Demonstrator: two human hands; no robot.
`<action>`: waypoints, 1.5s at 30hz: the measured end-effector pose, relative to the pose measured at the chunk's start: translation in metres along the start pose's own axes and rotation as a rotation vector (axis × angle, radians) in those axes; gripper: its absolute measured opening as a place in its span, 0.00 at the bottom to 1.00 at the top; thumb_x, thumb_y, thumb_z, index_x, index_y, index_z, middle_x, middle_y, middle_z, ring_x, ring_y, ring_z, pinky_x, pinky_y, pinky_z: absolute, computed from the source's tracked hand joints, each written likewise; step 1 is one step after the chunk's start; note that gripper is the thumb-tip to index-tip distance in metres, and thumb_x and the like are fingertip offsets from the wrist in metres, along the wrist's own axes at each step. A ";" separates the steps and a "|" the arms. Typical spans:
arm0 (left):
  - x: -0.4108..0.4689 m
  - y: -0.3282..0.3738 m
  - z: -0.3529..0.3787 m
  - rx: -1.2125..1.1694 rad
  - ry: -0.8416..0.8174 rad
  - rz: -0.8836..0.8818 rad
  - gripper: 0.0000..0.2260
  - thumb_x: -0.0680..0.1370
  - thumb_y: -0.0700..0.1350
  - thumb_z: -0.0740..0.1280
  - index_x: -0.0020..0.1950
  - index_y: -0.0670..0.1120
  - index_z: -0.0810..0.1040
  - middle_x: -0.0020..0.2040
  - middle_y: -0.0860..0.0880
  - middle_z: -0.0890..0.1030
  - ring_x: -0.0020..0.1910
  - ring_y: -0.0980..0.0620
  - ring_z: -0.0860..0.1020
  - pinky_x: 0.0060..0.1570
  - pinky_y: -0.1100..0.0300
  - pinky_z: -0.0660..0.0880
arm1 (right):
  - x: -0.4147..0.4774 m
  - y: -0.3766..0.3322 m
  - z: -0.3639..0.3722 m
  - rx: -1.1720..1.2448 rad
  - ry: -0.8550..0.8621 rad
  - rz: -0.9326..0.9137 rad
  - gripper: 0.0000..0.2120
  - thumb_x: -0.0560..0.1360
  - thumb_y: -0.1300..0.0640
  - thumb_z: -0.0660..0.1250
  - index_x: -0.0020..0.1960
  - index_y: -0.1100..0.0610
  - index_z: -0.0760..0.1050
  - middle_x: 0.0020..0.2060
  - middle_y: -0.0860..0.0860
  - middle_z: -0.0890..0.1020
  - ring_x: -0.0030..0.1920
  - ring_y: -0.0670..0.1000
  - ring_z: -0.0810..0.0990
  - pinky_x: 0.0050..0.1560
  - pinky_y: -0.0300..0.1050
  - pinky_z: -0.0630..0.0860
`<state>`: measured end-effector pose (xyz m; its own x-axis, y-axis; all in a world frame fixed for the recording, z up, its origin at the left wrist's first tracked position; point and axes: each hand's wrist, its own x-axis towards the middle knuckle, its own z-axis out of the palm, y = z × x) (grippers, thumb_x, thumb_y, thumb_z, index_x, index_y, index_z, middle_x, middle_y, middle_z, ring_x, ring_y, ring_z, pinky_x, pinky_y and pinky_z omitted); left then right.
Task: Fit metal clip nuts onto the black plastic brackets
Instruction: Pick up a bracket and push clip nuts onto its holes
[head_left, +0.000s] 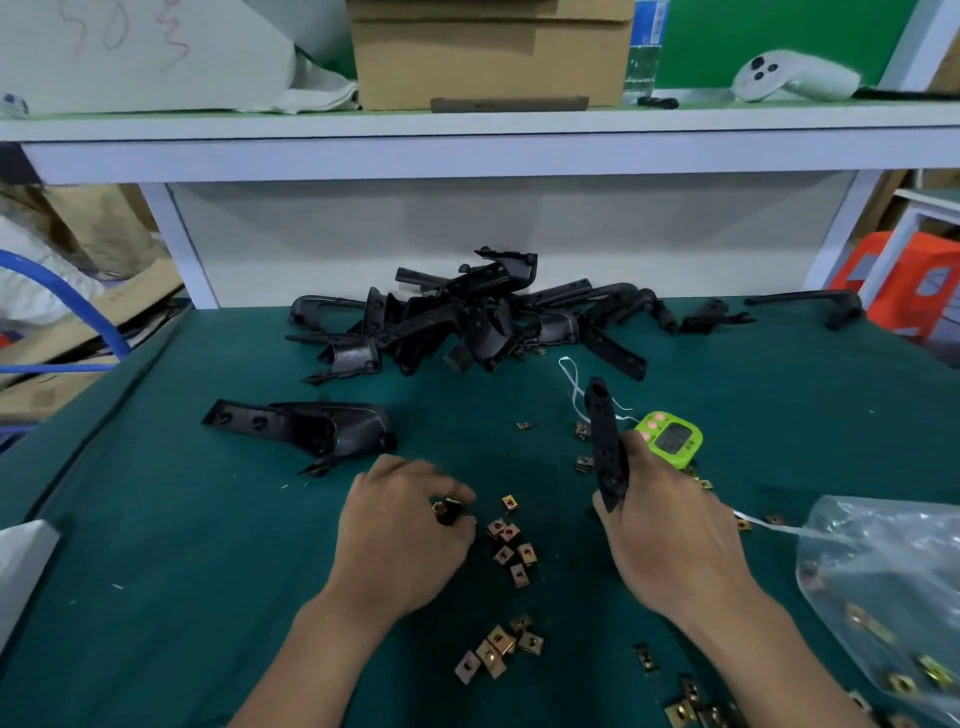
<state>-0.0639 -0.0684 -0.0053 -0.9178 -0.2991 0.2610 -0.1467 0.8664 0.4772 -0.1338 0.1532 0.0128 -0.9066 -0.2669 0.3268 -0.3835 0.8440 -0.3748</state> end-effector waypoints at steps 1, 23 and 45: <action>-0.001 0.001 0.002 0.036 -0.027 0.014 0.05 0.73 0.54 0.73 0.48 0.61 0.85 0.46 0.68 0.73 0.56 0.61 0.68 0.58 0.64 0.64 | 0.000 0.000 0.001 -0.001 -0.008 0.001 0.05 0.78 0.51 0.59 0.48 0.45 0.62 0.30 0.44 0.74 0.28 0.51 0.72 0.28 0.46 0.65; 0.001 0.012 0.008 -0.221 -0.019 0.060 0.15 0.72 0.39 0.72 0.50 0.58 0.87 0.45 0.68 0.81 0.56 0.65 0.74 0.55 0.76 0.67 | -0.002 -0.004 0.013 0.049 -0.142 -0.038 0.10 0.80 0.41 0.51 0.46 0.46 0.61 0.36 0.46 0.75 0.31 0.52 0.71 0.34 0.50 0.67; -0.012 0.021 0.006 -0.016 -0.179 0.171 0.09 0.77 0.50 0.71 0.55 0.62 0.85 0.48 0.61 0.80 0.53 0.61 0.70 0.53 0.63 0.69 | 0.007 0.011 0.019 0.041 0.071 0.104 0.16 0.70 0.53 0.71 0.55 0.45 0.70 0.28 0.40 0.67 0.32 0.56 0.67 0.34 0.47 0.66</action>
<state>-0.0586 -0.0444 -0.0032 -0.9798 -0.0720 0.1868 0.0209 0.8913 0.4529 -0.1477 0.1518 -0.0058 -0.9279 -0.1440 0.3439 -0.2960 0.8455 -0.4445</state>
